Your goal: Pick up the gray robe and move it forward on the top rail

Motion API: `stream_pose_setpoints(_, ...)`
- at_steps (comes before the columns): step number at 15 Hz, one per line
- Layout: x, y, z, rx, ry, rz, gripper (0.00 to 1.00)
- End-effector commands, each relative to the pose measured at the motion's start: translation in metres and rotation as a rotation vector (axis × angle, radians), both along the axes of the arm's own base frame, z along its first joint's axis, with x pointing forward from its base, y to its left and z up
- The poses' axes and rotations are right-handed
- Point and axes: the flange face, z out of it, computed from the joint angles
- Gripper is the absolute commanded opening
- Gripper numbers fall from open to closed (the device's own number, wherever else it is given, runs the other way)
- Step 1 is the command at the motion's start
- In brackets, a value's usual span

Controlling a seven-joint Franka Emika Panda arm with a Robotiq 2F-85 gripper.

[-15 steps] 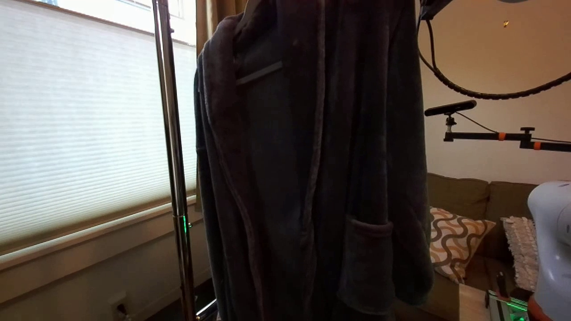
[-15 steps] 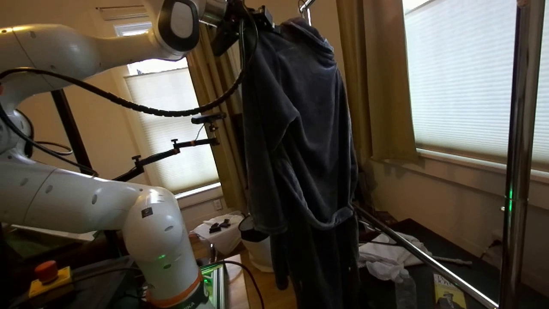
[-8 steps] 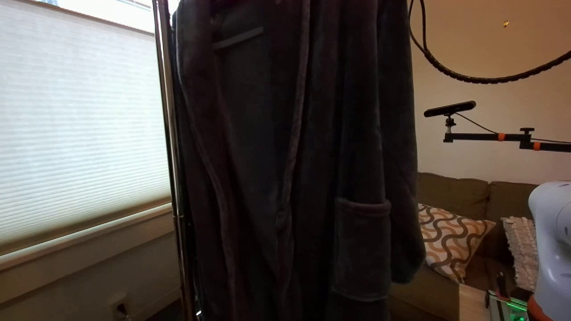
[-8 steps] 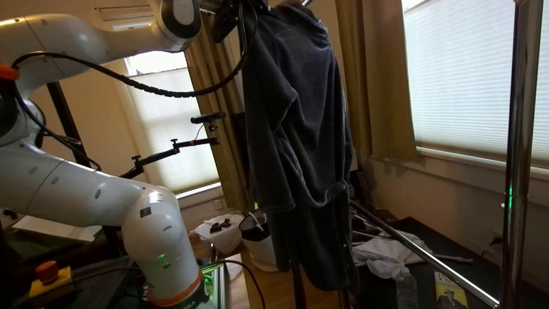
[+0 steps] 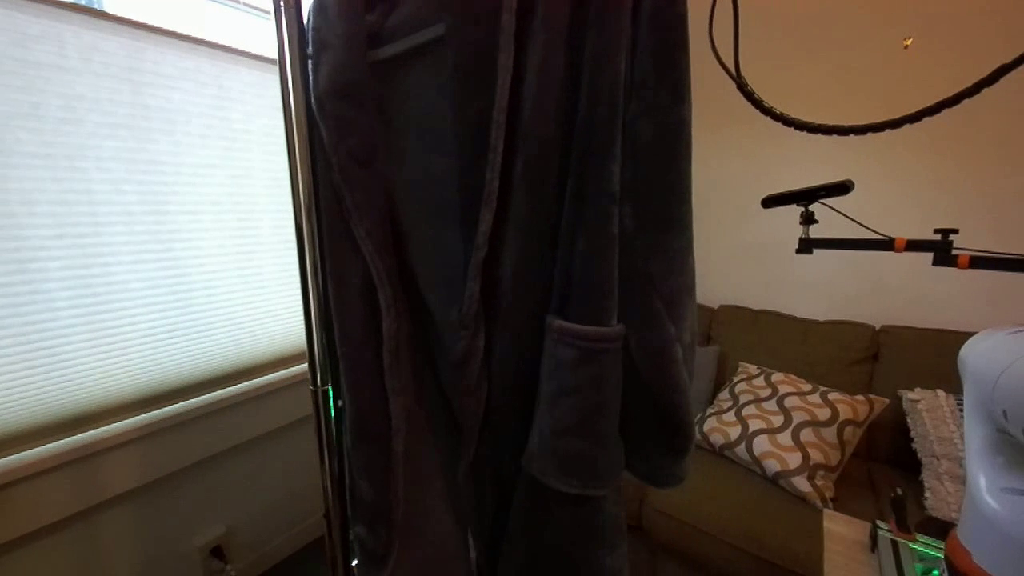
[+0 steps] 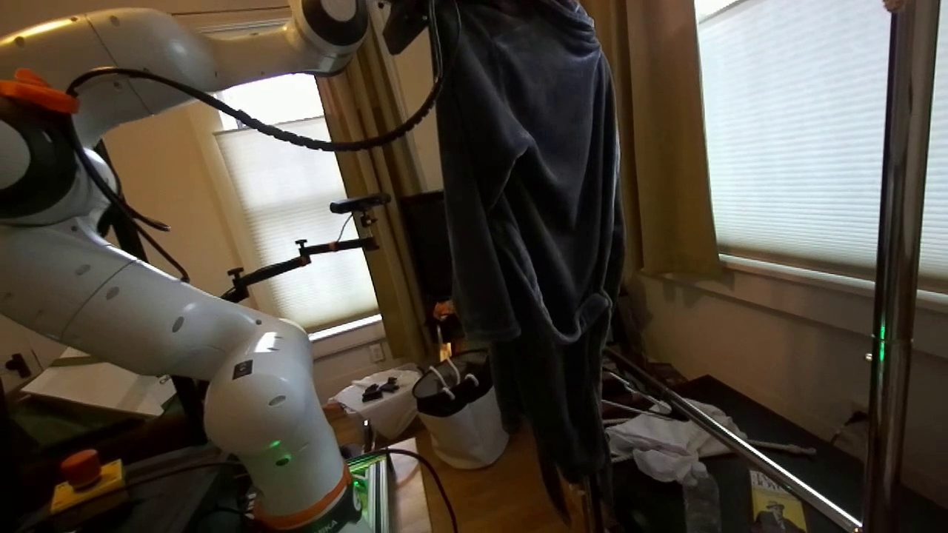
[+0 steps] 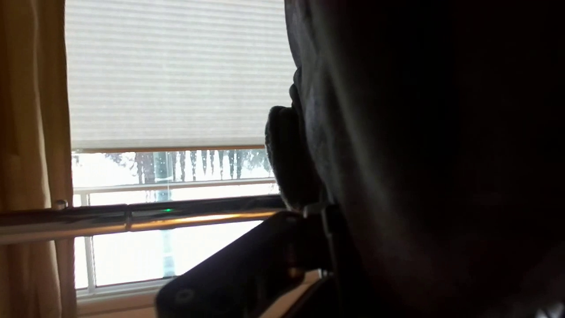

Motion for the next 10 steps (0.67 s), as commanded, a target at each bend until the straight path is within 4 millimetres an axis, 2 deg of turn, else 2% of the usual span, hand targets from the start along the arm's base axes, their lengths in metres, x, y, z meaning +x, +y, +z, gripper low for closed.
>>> stream_pose_setpoints(1, 0.003, 0.007, 0.016, -0.018, 0.048, 0.005, 0.02)
stream_pose_setpoints(7, -0.003, 0.010, 0.022, -0.059, 0.108, -0.003, 0.02)
stream_pose_setpoints(8, -0.005, 0.010, 0.023, -0.075, 0.113, 0.006, 0.33)
stream_pose_setpoints(9, -0.008, 0.010, 0.026, -0.079, 0.106, 0.017, 0.34)
stream_pose_setpoints(10, -0.010, 0.010, 0.032, -0.079, 0.086, 0.028, 0.40)
